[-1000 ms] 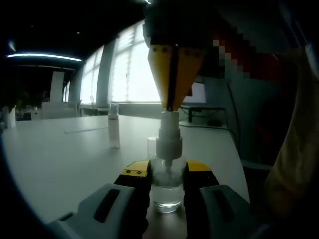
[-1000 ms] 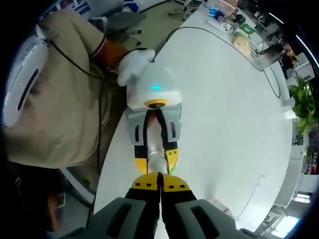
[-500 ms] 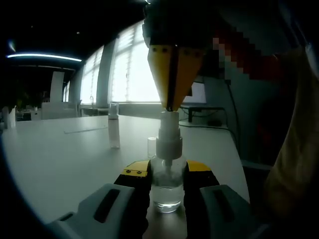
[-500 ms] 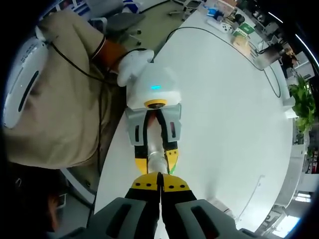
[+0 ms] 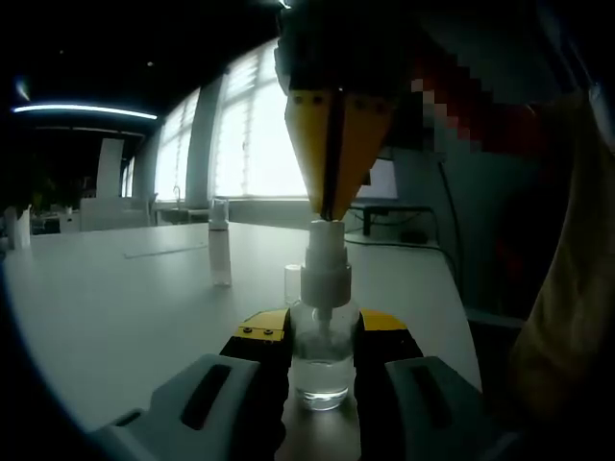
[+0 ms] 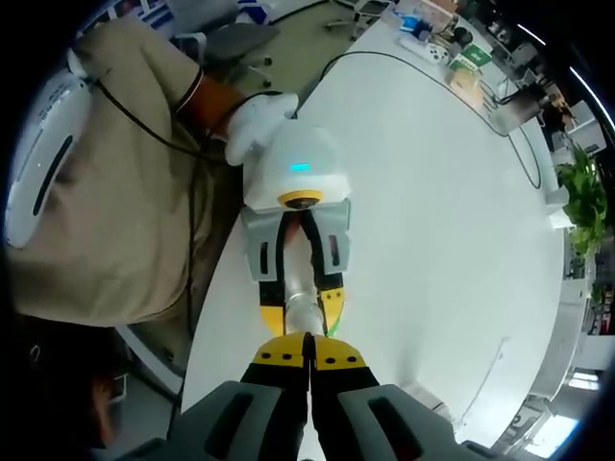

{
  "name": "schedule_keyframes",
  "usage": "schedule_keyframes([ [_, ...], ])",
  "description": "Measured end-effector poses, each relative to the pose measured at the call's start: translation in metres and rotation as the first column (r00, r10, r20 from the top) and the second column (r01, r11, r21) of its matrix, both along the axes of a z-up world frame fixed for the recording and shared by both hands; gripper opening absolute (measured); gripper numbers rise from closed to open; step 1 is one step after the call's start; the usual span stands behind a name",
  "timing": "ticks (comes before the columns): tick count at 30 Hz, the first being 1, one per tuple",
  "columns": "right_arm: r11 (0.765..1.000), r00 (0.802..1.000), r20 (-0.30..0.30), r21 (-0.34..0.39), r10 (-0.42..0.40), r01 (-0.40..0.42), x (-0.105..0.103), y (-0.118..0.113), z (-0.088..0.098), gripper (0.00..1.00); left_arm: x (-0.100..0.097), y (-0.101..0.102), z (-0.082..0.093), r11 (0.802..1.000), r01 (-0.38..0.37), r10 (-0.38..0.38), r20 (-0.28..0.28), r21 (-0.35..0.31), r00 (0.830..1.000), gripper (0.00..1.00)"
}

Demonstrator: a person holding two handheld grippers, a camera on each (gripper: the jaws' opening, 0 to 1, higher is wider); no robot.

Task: Clamp pump bottle remove cover press pump head put on cover

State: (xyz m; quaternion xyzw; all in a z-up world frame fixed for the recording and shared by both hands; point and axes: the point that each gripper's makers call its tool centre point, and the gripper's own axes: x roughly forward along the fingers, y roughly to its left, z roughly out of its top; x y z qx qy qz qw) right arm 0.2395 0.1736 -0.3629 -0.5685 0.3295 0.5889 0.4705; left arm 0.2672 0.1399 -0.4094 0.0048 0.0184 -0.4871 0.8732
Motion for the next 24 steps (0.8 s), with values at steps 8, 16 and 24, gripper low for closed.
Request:
schedule_keyframes([
  [8, 1.000, 0.999, -0.036, 0.020, -0.022, 0.023, 0.0004, -0.0010, -0.0029, 0.00, -0.0016, -0.0012, 0.0003, 1.000, -0.001, 0.001, 0.003, 0.002, 1.000, 0.16],
  [16, 0.999, 0.999, -0.038, 0.025, -0.022, 0.023, -0.0005, -0.0007, -0.0032, 0.00, -0.0006, -0.0001, 0.0001, 1.000, -0.001, 0.001, 0.003, 0.003, 1.000, 0.16],
  [24, 1.000, 0.999, -0.032, 0.018, -0.015, 0.016, -0.0007, -0.0007, -0.0027, 0.00, -0.0008, 0.0000, 0.0002, 1.000, -0.001, 0.001, 0.002, 0.002, 1.000, 0.16],
])
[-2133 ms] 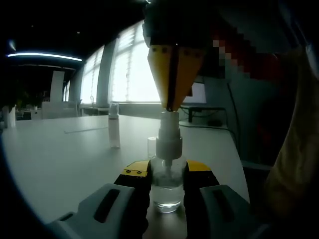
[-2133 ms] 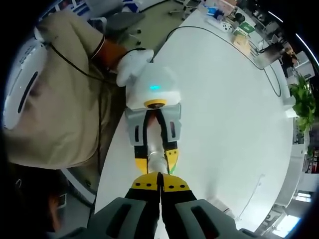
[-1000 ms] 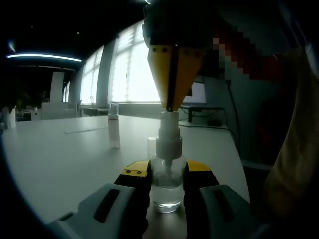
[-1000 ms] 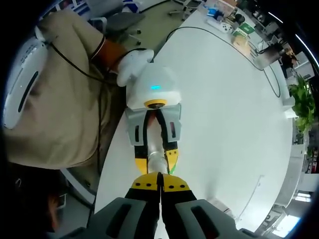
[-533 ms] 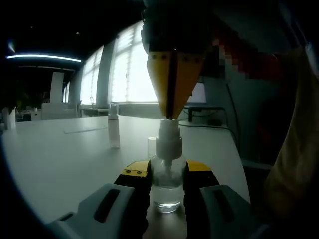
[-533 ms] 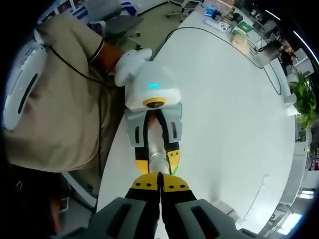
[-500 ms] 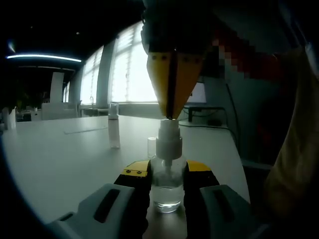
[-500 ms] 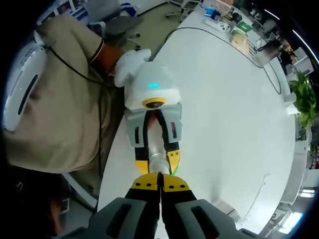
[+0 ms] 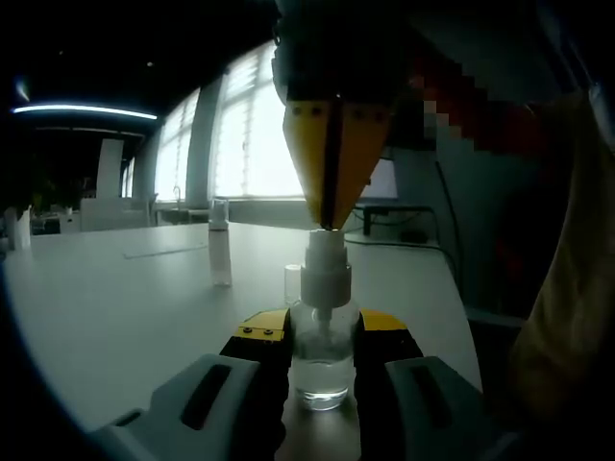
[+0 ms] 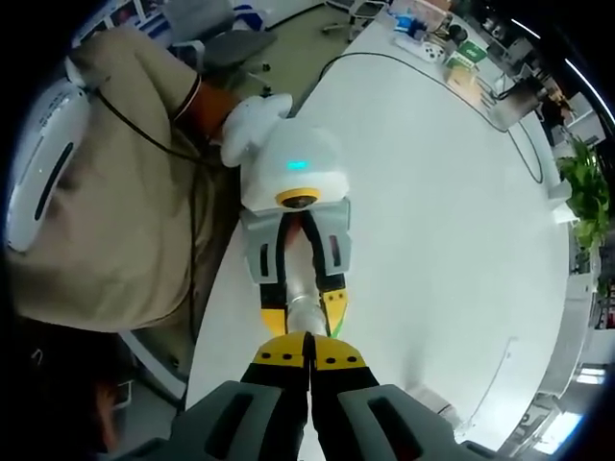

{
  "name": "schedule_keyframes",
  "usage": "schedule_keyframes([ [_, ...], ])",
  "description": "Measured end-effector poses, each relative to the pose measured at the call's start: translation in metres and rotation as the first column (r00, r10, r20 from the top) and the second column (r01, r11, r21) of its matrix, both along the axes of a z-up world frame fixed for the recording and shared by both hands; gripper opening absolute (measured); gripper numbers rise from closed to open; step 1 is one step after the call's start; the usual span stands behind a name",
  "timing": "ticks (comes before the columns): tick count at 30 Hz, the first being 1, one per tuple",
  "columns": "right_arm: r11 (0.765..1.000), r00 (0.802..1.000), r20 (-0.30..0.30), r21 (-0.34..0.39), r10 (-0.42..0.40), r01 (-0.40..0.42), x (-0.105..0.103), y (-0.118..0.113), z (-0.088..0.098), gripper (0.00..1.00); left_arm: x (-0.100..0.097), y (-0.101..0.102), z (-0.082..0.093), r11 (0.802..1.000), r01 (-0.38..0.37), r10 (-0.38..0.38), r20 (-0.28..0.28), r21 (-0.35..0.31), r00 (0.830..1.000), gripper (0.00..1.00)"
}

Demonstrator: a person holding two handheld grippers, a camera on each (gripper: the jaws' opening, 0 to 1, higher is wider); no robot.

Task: Clamp pump bottle remove cover press pump head put on cover

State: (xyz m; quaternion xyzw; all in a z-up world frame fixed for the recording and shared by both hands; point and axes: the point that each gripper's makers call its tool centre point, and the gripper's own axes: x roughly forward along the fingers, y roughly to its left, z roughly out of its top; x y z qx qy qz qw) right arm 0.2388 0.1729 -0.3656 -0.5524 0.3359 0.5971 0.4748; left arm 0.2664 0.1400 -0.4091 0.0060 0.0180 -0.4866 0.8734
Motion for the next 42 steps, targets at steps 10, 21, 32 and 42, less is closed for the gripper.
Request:
schedule_keyframes([
  [10, 0.998, 0.998, 0.018, 0.015, 0.054, -0.054, -0.0001, 0.0008, 0.0063, 0.00, -0.0005, -0.0008, 0.0004, 1.000, 0.000, 0.000, -0.002, -0.001, 1.000, 0.16],
  [21, 0.998, 0.997, 0.028, 0.010, 0.065, -0.065, -0.0001, 0.0011, 0.0062, 0.00, 0.0037, 0.0023, -0.0008, 1.000, 0.000, 0.000, -0.002, -0.002, 1.000, 0.16],
  [32, 0.998, 0.998, 0.026, 0.008, 0.060, -0.061, 0.0000, 0.0007, 0.0057, 0.00, 0.0033, 0.0017, -0.0013, 1.000, 0.000, 0.000, -0.002, -0.001, 1.000, 0.16],
  [42, 0.998, 0.998, 0.021, 0.004, 0.058, -0.058, -0.0004, 0.0007, 0.0055, 0.00, 0.0006, 0.0004, -0.0005, 1.000, 0.000, 0.000, 0.000, 0.000, 1.000, 0.16],
])
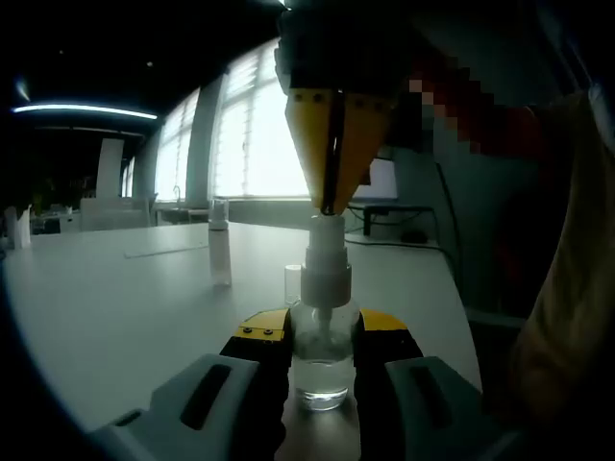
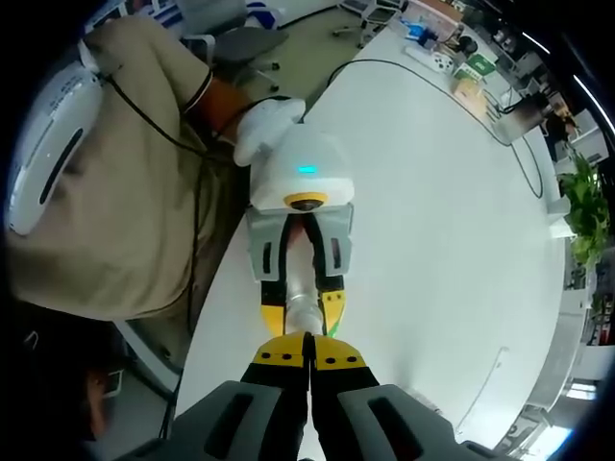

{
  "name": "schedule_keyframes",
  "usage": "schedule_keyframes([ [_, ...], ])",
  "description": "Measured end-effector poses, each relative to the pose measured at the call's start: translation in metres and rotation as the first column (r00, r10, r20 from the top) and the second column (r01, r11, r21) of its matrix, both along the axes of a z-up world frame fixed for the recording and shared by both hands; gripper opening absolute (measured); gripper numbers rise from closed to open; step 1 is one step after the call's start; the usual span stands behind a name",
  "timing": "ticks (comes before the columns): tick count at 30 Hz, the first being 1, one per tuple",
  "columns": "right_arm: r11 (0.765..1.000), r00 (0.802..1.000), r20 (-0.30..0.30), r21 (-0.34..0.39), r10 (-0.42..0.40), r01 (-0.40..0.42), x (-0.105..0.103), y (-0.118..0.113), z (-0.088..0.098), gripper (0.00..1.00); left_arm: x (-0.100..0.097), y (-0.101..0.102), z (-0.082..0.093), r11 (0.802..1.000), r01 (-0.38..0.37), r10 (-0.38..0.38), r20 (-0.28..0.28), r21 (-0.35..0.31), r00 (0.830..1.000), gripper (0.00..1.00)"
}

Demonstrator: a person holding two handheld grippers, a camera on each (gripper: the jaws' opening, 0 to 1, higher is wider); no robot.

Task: Clamp pump bottle remove cover press pump head put on cover

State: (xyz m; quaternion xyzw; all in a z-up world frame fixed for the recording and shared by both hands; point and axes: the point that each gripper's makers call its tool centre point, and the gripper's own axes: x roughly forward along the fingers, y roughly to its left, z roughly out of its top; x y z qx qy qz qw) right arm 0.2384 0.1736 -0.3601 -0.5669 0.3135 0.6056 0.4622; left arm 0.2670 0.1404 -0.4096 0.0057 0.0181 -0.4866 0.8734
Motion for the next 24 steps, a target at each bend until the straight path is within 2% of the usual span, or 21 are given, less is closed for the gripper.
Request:
schedule_keyframes([
  [7, 1.000, 1.000, -0.007, -0.016, -0.020, 0.020, 0.0002, 0.0000, -0.0053, 0.00, -0.0004, -0.0004, 0.0002, 1.000, -0.001, 0.001, 0.000, 0.001, 1.000, 0.16],
  [15, 0.998, 1.000, 0.014, -0.062, -0.001, 0.002, -0.0010, 0.0005, -0.0071, 0.00, -0.0001, -0.0004, 0.0002, 1.000, 0.000, 0.000, -0.001, 0.000, 1.000, 0.16],
  [24, 0.999, 1.000, 0.012, -0.050, -0.011, 0.011, -0.0003, -0.0008, -0.0063, 0.00, -0.0005, -0.0007, 0.0003, 1.000, -0.001, 0.001, 0.000, 0.001, 1.000, 0.16],
])
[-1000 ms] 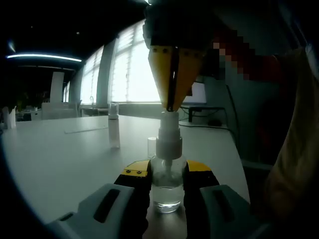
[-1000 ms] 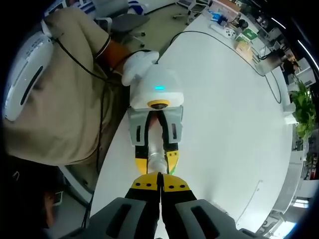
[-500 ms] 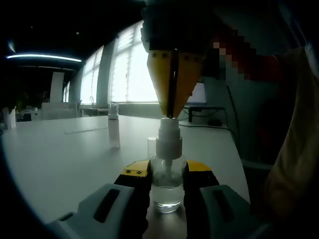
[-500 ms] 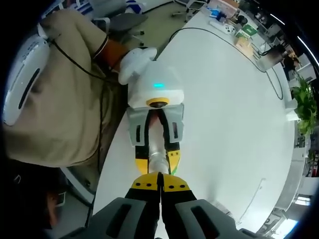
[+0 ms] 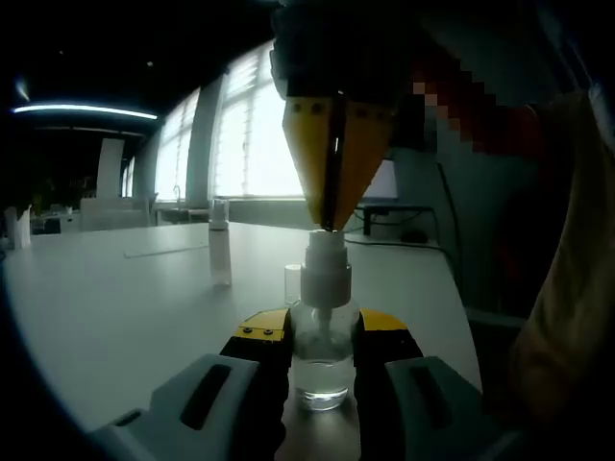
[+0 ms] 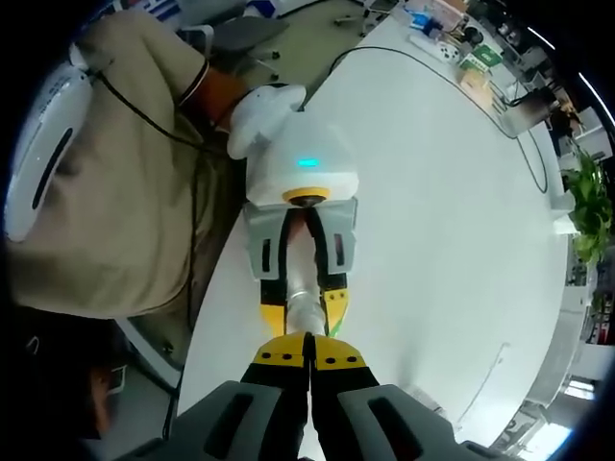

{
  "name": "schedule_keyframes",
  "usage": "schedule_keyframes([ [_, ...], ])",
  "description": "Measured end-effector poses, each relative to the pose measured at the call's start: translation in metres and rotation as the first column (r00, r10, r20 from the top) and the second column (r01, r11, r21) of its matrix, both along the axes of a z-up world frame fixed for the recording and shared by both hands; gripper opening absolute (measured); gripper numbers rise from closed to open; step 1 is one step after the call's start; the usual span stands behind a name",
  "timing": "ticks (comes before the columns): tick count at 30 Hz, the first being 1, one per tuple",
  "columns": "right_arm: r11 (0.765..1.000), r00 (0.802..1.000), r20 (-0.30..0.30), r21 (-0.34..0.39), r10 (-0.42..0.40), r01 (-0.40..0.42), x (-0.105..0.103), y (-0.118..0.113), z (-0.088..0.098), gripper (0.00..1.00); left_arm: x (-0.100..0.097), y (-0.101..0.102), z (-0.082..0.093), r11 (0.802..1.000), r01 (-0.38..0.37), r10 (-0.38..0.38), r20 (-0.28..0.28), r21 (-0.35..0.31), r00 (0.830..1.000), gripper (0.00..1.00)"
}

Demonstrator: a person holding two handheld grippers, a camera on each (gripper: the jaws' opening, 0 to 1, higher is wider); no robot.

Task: Clamp pump bottle remove cover press pump head put on cover

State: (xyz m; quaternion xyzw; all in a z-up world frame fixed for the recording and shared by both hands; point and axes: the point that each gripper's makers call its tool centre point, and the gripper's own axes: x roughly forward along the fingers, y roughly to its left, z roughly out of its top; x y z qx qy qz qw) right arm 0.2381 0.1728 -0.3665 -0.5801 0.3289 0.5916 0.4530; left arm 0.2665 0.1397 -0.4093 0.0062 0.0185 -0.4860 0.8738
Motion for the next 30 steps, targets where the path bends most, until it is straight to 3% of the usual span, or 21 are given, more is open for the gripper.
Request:
schedule_keyframes([
  [17, 0.996, 1.000, -0.005, 0.089, -0.012, 0.013, 0.0019, -0.0005, 0.0081, 0.00, 0.0013, 0.0004, 0.0001, 1.000, -0.001, 0.001, -0.003, -0.004, 1.000, 0.16],
  [30, 0.997, 1.000, 0.010, 0.083, -0.004, 0.003, 0.0012, 0.0004, 0.0074, 0.00, 0.0006, -0.0004, 0.0003, 1.000, -0.002, 0.002, -0.003, -0.003, 1.000, 0.16],
])
